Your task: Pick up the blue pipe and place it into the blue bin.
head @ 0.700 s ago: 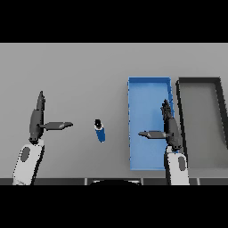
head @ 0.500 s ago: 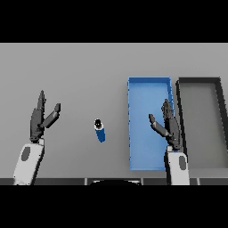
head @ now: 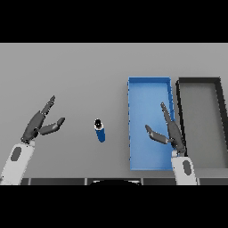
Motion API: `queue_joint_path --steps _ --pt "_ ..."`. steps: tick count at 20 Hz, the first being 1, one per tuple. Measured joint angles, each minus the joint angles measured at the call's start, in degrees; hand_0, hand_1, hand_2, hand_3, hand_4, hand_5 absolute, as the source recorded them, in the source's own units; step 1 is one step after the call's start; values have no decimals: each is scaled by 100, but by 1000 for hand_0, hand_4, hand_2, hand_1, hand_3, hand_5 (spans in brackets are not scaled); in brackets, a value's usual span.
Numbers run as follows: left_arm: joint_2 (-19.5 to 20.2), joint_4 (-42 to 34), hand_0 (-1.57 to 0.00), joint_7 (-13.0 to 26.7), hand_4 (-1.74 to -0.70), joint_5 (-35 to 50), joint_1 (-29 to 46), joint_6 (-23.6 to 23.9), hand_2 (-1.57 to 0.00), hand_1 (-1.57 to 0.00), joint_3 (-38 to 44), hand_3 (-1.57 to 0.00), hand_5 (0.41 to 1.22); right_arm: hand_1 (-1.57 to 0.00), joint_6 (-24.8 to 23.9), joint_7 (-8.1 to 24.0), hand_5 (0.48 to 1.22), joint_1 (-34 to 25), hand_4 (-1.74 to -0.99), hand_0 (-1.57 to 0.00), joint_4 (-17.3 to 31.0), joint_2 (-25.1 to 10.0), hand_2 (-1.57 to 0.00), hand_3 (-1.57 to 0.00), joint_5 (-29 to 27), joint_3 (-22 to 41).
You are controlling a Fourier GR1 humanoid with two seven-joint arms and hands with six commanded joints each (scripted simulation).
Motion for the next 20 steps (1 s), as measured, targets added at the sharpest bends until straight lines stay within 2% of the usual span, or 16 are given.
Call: queue_joint_path --steps 2,5,6,9,12,15,16,20 --pt "124 -301 1 -63 -977 123 86 -246 1 1 -81 1 583 1 8 171 579 -68 -1187 1 -25 12 1 1 -28 -4" --pt "331 -791 1 29 -997 104 370 -599 1 1 -375 1 548 1 41 88 581 -12 -1209 1 -146 52 1 1 -110 12" --pt "351 -996 1 259 -1005 41 417 -628 1 1 -529 1 530 1 57 213 581 -52 -1214 1 -193 75 1 1 -152 16" --pt "374 -1325 1 841 -1047 -81 457 -752 1 1 -886 1 483 1 101 263 573 -102 -1228 1 -76 62 1 1 -243 -50" --pt "90 -1368 1 1052 -1084 -440 410 -803 1 1 -1353 1 469 1 71 201 572 -86 -1213 1 -104 82 1 1 -155 6" --pt "-114 -1350 1 943 -1123 -640 371 -795 1 1 -1564 1 470 1 95 210 570 -26 -1210 1 -139 61 1 1 -174 -2" --pt "-241 -1286 1 972 -1141 -654 257 -772 1 1 -1594 1 479 1 60 307 567 -91 -1209 1 -169 80 1 1 -159 -2" --pt "-823 -854 1 808 -1140 -849 -18 -634 1 1 -1760 1 488 1 118 281 555 34 -1207 1 -175 107 1 1 -243 -11"
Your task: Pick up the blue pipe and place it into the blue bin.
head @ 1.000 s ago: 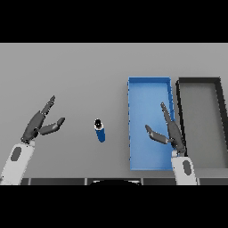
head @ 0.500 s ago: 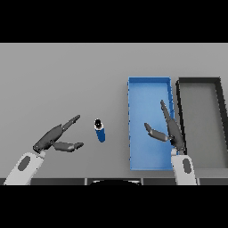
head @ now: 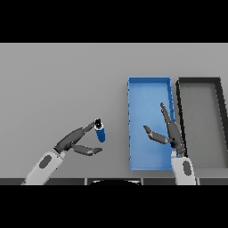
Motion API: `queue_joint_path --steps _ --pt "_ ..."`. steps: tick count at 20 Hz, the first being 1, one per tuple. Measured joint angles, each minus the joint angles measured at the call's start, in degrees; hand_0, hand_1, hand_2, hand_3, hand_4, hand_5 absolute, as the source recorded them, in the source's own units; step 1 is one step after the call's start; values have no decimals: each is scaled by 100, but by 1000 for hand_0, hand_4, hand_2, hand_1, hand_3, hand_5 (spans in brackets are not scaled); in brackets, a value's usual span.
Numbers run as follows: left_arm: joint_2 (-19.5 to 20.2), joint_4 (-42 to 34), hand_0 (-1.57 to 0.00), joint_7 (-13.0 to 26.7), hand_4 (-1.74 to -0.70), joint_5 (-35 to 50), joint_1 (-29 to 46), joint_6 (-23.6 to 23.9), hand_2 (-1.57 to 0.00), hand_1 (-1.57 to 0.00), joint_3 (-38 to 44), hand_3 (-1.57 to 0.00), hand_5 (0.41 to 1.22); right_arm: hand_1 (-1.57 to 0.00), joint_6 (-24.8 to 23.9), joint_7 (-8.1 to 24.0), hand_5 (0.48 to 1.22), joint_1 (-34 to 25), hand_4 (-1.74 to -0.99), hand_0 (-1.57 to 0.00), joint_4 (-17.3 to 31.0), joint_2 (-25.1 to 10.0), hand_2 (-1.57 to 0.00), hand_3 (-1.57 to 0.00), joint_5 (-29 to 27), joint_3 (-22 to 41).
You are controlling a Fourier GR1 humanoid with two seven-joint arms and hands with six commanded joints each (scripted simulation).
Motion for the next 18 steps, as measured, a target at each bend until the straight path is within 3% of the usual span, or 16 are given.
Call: queue_joint_path --steps 6,8,10,12,15,16,18 --pt "-741 828 1 -44 -1138 -51 -334 155 1 1 -30 1 497 1 -22 -126 549 -15 -1202 1 -12 -6 1 1 3 -24" --pt "-858 1106 1 -199 -1104 -230 -384 270 1 1 -50 1 497 1 -10 -43 547 -39 -1200 1 87 8 1 1 -36 -53" --pt "-972 1271 1 -441 -1098 -316 -461 341 -23 1 -50 0 517 1 4 -176 548 2 -1195 1 61 -27 1 1 -48 -72" --pt "-1140 1405 1 -587 -1137 -214 -484 281 -87 1 -46 -44 567 1 -17 -172 550 30 -1188 1 96 9 1 1 28 -16" --pt "-1407 1479 -39 -493 -1268 143 -589 166 -417 -248 64 -345 675 1 -40 -193 560 21 -1196 1 70 -29 1 1 39 -50" --pt "-1466 1561 -179 -460 -1301 257 -639 111 -578 -411 120 -590 784 1 -29 -107 560 -42 -1192 1 43 -28 1 1 -20 -77" --pt "-1641 1646 -648 -493 -1450 367 -594 102 -936 -828 124 -914 941 1 -13 -86 562 -39 -1189 1 72 -66 1 1 -45 -115"
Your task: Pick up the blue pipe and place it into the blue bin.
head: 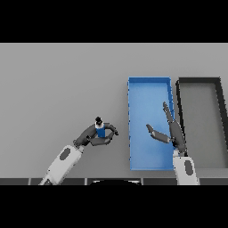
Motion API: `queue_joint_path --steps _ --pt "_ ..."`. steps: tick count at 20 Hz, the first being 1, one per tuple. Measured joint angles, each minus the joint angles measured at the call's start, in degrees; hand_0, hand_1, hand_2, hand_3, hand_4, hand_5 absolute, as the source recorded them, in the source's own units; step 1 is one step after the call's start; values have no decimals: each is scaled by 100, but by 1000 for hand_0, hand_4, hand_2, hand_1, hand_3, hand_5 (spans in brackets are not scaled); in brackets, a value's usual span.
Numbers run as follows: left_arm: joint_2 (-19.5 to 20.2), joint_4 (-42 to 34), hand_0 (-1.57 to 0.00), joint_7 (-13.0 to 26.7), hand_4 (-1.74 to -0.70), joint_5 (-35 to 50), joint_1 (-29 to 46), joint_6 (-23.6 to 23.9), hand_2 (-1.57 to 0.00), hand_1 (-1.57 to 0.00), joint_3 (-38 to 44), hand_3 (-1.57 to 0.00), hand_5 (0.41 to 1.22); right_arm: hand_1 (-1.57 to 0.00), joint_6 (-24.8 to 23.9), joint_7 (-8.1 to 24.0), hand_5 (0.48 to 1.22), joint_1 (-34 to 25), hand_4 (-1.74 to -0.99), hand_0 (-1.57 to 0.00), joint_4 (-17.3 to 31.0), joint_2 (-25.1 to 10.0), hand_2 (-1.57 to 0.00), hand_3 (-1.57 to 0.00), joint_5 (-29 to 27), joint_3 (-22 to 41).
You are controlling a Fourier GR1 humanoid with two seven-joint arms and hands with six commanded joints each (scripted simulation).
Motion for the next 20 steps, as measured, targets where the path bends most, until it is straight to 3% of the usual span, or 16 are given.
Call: queue_joint_path --steps 2,4,5,7,11,13,15,20 --pt "-60 -26 -981 -204 -1551 -150 47 56 -1164 -1095 -54 -1112 1042 1 9 -57 562 43 -1182 1 -46 9 1 1 15 31" --pt "-20 -115 -1193 -196 -1617 -98 102 -24 -1311 -1266 -114 -1258 1106 1 -24 -10 561 48 -1178 1 -37 21 1 1 61 45" --pt "-20 -160 -1269 -118 -1586 -126 73 38 -1363 -1327 -136 -1320 1129 1 -55 81 560 -22 -1176 1 32 26 1 1 110 49" --pt "-82 -191 -1378 -150 -1541 -247 80 154 -1438 -1415 -240 -1411 1162 1 4 -27 559 -24 -1176 1 54 -16 1 1 86 44" --pt "-40 -387 -1492 -529 -1494 -446 189 232 -1516 -1507 -267 -1505 1197 1 -36 -46 554 -29 -1160 1 54 28 1 1 120 70" --pt "-118 -621 -1520 -721 -1485 -423 249 260 -1536 -1530 -243 -1529 1206 1 -59 102 550 -35 -1154 1 44 24 1 1 142 65" --pt "-330 -804 -1539 -748 -1480 -405 161 288 -1549 -1545 -263 -1544 1211 1 -60 41 551 -48 -1144 1 66 -15 1 1 153 39" --pt "-397 -1214 -1560 -316 -1473 -478 -94 271 -1564 -1562 -202 -1562 1218 1 -79 28 564 -71 -1128 1 113 -15 1 1 248 81"
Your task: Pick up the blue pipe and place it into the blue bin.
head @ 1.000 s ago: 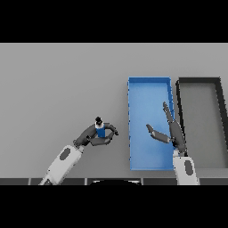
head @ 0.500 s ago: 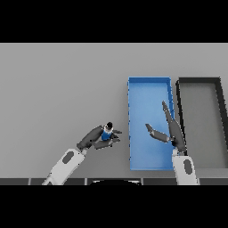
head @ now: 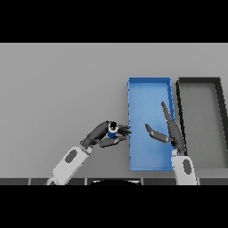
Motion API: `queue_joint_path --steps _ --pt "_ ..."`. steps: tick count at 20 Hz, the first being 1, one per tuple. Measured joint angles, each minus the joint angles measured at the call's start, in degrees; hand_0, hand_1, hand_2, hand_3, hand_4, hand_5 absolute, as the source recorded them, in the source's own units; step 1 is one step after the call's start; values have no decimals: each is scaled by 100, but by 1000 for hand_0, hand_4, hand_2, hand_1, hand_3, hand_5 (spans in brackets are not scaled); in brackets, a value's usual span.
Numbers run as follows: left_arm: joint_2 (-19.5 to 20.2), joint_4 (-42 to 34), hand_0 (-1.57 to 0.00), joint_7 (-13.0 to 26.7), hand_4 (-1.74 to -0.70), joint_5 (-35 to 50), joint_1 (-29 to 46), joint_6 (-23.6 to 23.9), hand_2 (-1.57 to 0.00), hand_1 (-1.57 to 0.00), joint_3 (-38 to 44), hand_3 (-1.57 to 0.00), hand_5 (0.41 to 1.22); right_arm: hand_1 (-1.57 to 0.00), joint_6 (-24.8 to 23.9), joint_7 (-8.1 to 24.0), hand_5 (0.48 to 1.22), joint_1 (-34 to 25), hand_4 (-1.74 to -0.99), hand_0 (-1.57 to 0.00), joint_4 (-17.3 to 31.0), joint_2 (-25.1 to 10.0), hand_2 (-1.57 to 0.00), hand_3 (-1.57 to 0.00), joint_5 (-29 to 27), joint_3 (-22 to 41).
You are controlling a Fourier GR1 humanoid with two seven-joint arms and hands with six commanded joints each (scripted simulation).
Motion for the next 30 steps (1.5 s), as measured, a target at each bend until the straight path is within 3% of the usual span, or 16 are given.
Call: queue_joint_path --steps 4,6,10,13,15,17,20,22,26,30 --pt "-113 -146 -1567 374 -1473 -17 -107 -155 -1568 -1567 -32 -1567 1220 1 23 -165 574 107 -1124 1 -49 -75 1 1 -25 -48" --pt "-61 -212 -1568 392 -1473 29 -100 -267 -1569 -1569 36 -1569 1220 1 -107 -27 578 51 -1124 1 -52 51 1 1 47 -10" --pt "-124 -173 -1570 492 -1474 -31 -89 -366 -1570 -1570 91 -1570 1220 1 -170 -121 578 290 -1133 1 -239 51 1 1 53 -30" --pt "-168 -170 -1570 460 -1474 -62 -18 -420 -1571 -1571 147 -1571 1220 -3 -163 -89 577 377 -1191 1 -300 13 1 1 20 -69" --pt "-209 -118 -1571 439 -1475 -132 -58 -451 -1571 -1571 186 -1571 1221 -19 -136 -211 569 370 -1178 1 -322 57 -18 1 -37 -52" --pt "-189 -130 -1571 349 -1475 -180 -36 -490 -1571 -1571 244 -1571 1221 -17 102 -608 579 305 -1172 1 -501 23 -32 1 -578 -228" --pt "-234 -164 -1571 432 -1474 -259 -21 -525 -1571 -1571 264 -1571 1221 -8 676 -701 592 182 -1163 1 -991 -216 -16 1 -1273 -256" --pt "-252 -248 -1571 481 -1474 -246 30 -579 -1571 -1571 277 -1571 1221 -5 1026 -388 579 96 -1171 1 -1484 -633 -10 1 -1577 -244" --pt "-253 -268 -1571 510 -1473 -349 66 -656 -1571 -1571 337 -1571 1221 -1 1466 566 539 -367 -1205 1 -2165 -1070 -3 1 -1903 136" --pt "-326 -233 -1571 434 -1474 -549 88 -702 -1571 -1571 335 -1571 1221 0 1843 992 523 -809 -1256 1 -2481 -1338 -1 1 -2106 484"
